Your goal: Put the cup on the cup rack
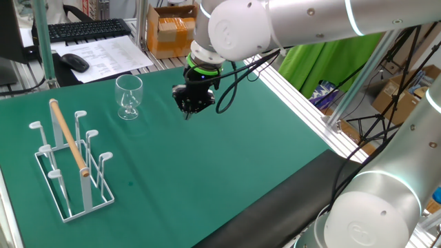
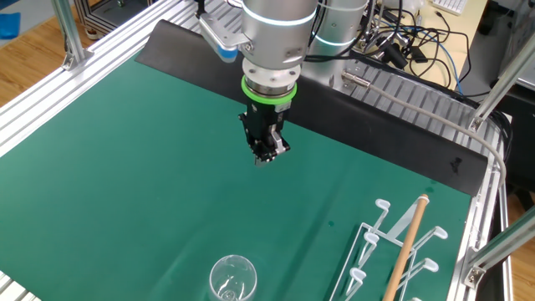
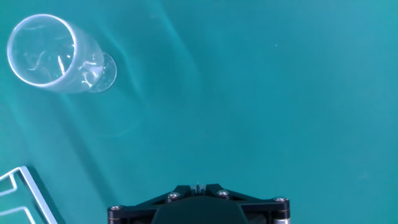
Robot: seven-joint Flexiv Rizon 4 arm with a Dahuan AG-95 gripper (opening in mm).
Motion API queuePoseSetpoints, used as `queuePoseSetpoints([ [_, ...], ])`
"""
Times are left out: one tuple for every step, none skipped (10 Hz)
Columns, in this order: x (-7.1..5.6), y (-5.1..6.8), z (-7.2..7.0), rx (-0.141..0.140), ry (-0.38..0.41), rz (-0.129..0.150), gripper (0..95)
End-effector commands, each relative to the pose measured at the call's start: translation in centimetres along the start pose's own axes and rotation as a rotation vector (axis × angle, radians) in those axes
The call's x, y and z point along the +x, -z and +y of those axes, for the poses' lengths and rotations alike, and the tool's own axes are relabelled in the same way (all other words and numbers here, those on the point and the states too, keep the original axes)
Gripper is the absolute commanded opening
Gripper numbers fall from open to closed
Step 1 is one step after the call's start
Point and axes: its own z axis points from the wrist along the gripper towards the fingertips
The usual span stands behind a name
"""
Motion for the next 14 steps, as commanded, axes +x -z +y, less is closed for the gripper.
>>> queuePoseSetpoints([
  [-0.01, -0.03, 0.02, 0.015, 0.018, -0.014, 0.0],
  [-0.01, -0.03, 0.02, 0.019, 0.021, -0.019, 0.0],
  [-0.01, -0.03, 0.02, 0.020, 0.042, -0.015, 0.0],
  [-0.01, -0.03, 0.02, 0.024, 0.052, -0.017, 0.0],
  [-0.01, -0.03, 0.02, 0.033, 0.054, -0.023, 0.0],
  [-0.01, -0.03, 0.02, 0.037, 0.061, -0.024, 0.0],
  [-0.01, -0.03, 0.02, 0.039, 0.072, -0.023, 0.0],
  [-0.01, -0.03, 0.02, 0.038, 0.096, -0.022, 0.0],
  [-0.01, -0.03, 0.02, 0.046, 0.143, -0.022, 0.0],
  [-0.01, -0.03, 0.02, 0.040, 0.180, -0.026, 0.0],
  [-0.01, -0.03, 0.02, 0.040, 0.205, -0.028, 0.0],
  [-0.01, -0.03, 0.02, 0.038, 0.223, -0.031, 0.0],
  [-0.01, -0.03, 0.02, 0.029, 0.242, -0.035, 0.0],
  [-0.01, -0.03, 0.02, 0.032, 0.264, -0.036, 0.0],
])
